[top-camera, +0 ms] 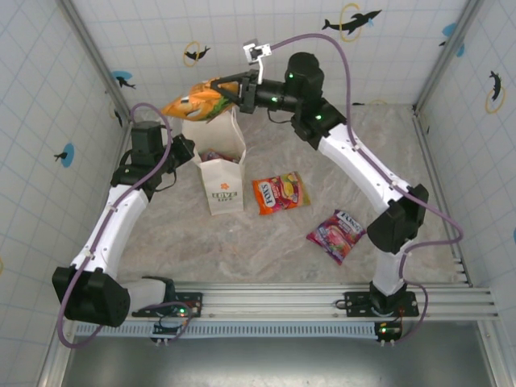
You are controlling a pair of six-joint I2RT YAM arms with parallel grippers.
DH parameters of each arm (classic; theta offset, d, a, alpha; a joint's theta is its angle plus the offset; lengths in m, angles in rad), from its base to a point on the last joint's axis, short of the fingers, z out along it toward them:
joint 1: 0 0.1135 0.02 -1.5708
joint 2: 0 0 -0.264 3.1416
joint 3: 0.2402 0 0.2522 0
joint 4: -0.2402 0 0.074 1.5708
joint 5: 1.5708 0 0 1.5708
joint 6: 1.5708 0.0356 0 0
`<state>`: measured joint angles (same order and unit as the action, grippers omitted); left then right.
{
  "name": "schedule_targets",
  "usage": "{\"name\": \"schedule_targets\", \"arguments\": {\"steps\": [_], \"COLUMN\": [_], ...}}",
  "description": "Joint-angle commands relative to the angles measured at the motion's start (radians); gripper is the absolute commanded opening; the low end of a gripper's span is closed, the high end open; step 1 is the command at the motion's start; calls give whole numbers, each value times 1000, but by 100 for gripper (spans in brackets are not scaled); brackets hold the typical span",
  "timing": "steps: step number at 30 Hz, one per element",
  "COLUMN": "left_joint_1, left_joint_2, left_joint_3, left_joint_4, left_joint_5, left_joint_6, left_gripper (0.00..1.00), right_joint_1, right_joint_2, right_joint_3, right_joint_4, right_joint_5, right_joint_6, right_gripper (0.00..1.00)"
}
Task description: Place the snacks into the paper bag
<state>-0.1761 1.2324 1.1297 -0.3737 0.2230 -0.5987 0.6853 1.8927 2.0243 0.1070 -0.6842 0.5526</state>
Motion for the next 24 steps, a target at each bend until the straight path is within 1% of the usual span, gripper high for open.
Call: {"name": "schedule_targets", "arguments": {"steps": [1,7,12,15,16,17,18,20,22,24], "left_joint_1": [0,0,0,0,0,0,0,0,0,0], "left_joint_2": [-9,-14,-15,-17,-17,-17,-19,-19,-17,-16], "left_joint_3": [30,31,29,31,33,33,35,38,41,43], "left_joint_4": [-29,-34,-38,-39,-41,-41,-43,-44,-45,-47], "left_joint_5": [-2,-10,-14,-15,-17,-17,-19,-20,-21,-21], "left_joint_6": [22,25,24,23,25,23,23,24,24,25], "left_gripper": [13,13,13,13,13,13,13,13,13,13], "right_joint_1": [4,6,8,8,7,6,6,5,3,1], "right_joint_2": [24,39,49,55,55,57,56,55,53,50], "right_joint_3": [42,41,36,35,35,36,35,34,33,30], "right_joint_4": [24,-85,-105,-116,-124,-132,-144,-167,-188,-211], "right_joint_5": [-27,-14,-18,-23,-22,-19,-12,7,19,26], "right_joint_6": [21,-21,-23,-20,-24,-28,-35,-50,-68,-82], "right_gripper": [0,0,0,5,8,14,23,37,42,44]}}
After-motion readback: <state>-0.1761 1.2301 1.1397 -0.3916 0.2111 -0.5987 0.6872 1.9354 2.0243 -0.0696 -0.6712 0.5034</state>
